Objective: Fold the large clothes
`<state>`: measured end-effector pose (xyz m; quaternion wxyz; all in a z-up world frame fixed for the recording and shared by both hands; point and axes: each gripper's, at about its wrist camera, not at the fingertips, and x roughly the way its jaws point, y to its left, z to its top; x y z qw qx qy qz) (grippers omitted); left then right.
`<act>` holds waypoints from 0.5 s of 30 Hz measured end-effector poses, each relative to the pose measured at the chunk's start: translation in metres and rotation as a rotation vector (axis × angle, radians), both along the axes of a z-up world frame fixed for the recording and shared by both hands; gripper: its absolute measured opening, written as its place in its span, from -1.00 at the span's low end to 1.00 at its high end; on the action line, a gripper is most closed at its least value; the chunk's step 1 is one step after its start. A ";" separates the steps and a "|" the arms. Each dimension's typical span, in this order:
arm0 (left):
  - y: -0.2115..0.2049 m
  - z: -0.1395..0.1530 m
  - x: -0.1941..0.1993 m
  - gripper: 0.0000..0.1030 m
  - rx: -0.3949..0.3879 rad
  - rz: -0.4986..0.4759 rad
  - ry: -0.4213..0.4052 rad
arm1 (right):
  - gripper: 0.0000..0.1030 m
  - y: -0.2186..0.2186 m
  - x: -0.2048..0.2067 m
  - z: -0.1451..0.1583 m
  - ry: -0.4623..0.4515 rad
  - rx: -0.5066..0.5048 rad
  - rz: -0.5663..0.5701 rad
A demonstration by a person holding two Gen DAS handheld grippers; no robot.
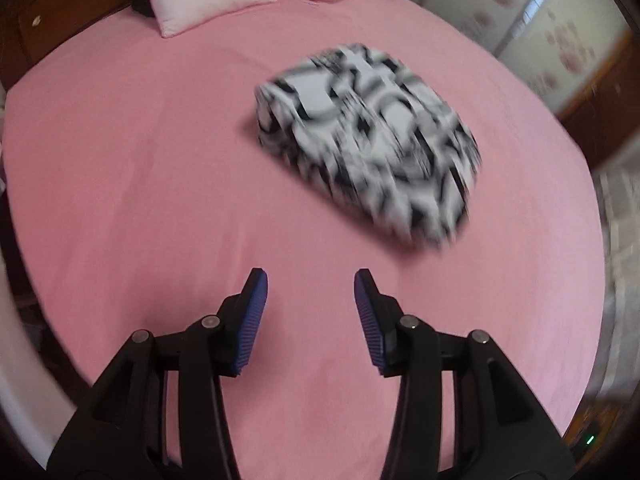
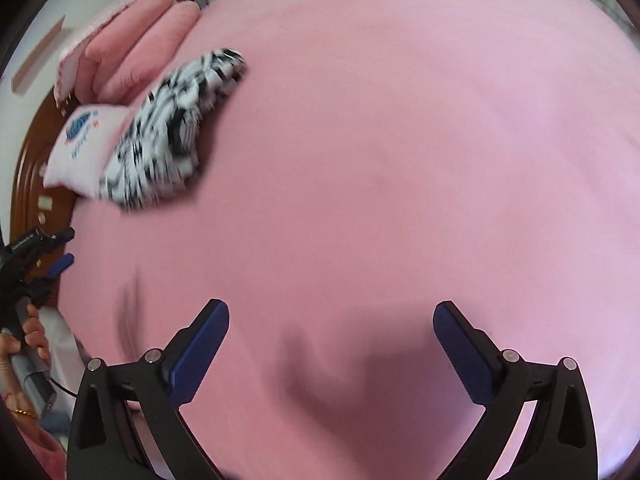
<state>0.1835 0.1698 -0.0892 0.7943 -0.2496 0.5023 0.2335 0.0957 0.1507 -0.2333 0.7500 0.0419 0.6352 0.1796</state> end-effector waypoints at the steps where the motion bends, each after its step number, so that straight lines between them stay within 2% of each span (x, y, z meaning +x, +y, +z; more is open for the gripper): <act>1: -0.028 0.006 -0.018 -0.19 0.010 -0.053 0.039 | 1.00 -0.023 -0.016 0.008 0.001 -0.016 0.002; 3: -0.078 0.018 -0.052 -0.19 0.036 -0.120 0.090 | 1.00 -0.065 -0.051 0.029 -0.020 -0.047 0.017; 6: -0.133 0.035 -0.087 -0.19 0.005 -0.149 0.068 | 1.00 -0.121 -0.098 0.052 -0.034 -0.047 0.044; 8: -0.171 0.046 -0.107 -0.18 -0.034 -0.199 0.055 | 1.00 -0.147 -0.118 0.062 -0.030 -0.054 0.029; 11: -0.217 0.061 -0.125 -0.18 -0.034 -0.302 0.057 | 1.00 -0.190 -0.146 0.078 -0.021 -0.032 -0.039; 15: -0.267 0.067 -0.149 -0.18 -0.035 -0.352 0.081 | 1.00 -0.215 -0.167 0.094 -0.031 -0.020 -0.087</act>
